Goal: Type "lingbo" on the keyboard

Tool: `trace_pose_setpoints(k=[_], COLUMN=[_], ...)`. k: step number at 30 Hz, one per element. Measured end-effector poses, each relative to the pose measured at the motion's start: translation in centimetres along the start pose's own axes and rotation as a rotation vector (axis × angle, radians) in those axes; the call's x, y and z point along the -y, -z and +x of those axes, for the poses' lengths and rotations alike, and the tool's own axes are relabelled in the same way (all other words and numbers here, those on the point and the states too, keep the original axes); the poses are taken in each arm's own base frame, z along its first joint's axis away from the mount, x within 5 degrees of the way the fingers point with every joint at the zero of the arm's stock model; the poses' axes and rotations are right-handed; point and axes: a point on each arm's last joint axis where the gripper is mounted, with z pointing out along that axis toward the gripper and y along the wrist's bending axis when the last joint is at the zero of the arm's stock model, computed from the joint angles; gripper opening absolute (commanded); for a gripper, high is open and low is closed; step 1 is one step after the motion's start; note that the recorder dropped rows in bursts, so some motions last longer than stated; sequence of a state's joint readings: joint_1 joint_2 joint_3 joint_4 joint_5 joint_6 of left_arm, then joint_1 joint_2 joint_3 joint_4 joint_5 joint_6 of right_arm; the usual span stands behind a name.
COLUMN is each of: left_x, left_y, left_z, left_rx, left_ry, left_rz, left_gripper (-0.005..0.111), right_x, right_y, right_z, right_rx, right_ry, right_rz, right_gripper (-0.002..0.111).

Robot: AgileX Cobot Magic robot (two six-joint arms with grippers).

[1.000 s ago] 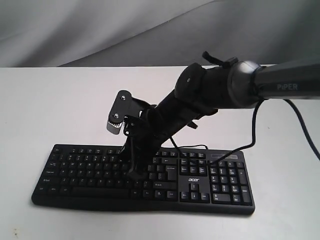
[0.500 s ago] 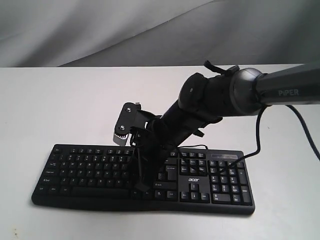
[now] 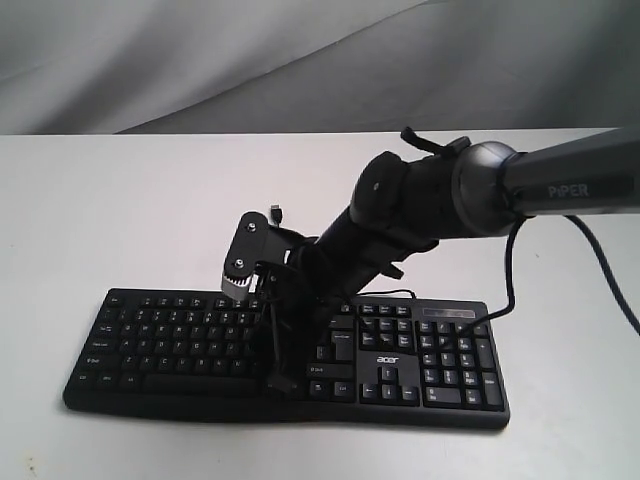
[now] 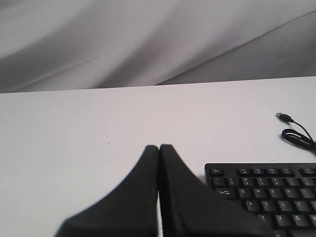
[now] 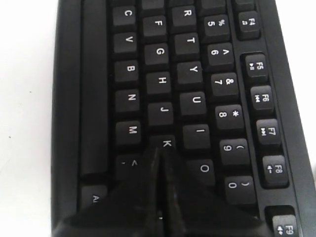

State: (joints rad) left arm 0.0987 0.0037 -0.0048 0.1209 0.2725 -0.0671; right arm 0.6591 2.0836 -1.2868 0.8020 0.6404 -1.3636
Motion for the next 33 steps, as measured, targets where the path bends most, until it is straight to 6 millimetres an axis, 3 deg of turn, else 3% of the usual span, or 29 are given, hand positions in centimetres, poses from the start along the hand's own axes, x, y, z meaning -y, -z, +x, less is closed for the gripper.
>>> trace_pose_setpoints(k=[23,33], left_x=[0.0,0.0], left_y=[0.0,0.0], left_z=[0.0,0.0], left_rx=[0.0,0.0], left_ry=[0.0,0.0], left_rz=[0.0,0.0], left_gripper=[0.001,0.001], right_x=[0.1,0.0], right_y=[-0.8,0.7], right_z=[0.5,-1.5], right_rx=[-0.013,0.057], right_ry=[-0.01,0.03], right_rz=[-0.013,0.112], right_gripper=[0.0,0.0])
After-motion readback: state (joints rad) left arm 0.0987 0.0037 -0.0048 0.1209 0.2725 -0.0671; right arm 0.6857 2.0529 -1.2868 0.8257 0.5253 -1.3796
